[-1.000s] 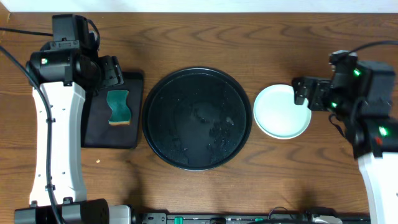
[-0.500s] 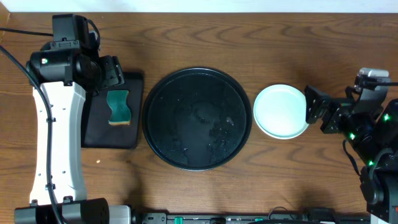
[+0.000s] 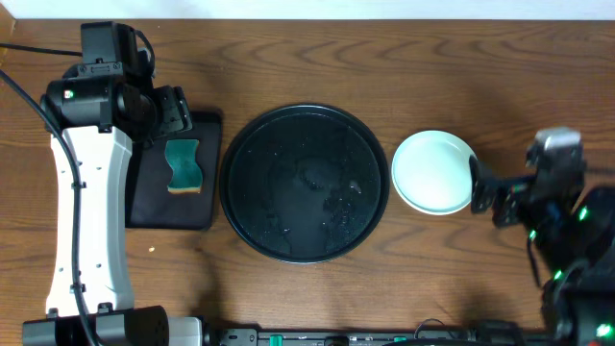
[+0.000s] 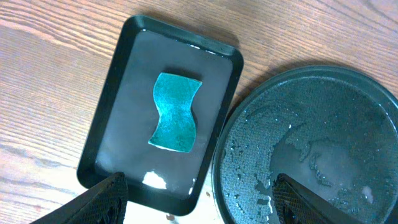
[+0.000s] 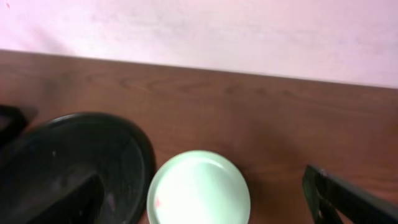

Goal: Clean dirty plates on tray and stack at the side

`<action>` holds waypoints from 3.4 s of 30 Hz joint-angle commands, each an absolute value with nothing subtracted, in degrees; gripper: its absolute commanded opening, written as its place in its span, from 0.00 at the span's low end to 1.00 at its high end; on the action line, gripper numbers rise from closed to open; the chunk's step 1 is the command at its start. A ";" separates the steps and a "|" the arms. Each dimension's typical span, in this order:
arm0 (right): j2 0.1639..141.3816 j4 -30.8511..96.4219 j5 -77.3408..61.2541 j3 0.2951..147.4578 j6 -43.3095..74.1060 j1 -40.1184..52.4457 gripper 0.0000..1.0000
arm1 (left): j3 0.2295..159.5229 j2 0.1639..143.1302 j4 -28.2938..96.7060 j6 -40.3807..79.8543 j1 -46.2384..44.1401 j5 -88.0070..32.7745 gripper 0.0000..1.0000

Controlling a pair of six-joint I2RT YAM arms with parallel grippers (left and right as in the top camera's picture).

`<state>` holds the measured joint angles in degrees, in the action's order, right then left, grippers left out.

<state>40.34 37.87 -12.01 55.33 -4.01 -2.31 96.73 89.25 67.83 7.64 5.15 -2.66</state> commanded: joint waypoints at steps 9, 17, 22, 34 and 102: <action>11.73 16.82 -13.54 20.67 -6.87 -1.96 0.99 | 97.10 89.49 68.12 7.73 5.30 -2.57 0.75; 2.55 8.32 -12.88 7.62 -3.25 -0.12 0.99 | 97.10 89.49 68.12 7.73 5.30 -2.59 0.75; 0.43 6.66 -12.43 3.20 -3.25 1.10 0.99 | 97.10 89.49 68.12 7.73 5.30 -2.59 0.75; 0.30 3.33 -10.59 0.32 -2.85 1.17 0.99 | 97.10 89.49 68.12 7.73 5.30 -2.57 0.75; 0.43 3.25 -11.00 0.32 -2.83 1.17 0.99 | 3.11 3.90 -3.75 -7.33 2.17 -6.85 0.76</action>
<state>0.69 3.20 -11.05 0.56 -3.53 0.73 6.37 7.01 -3.05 -3.57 2.22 -6.55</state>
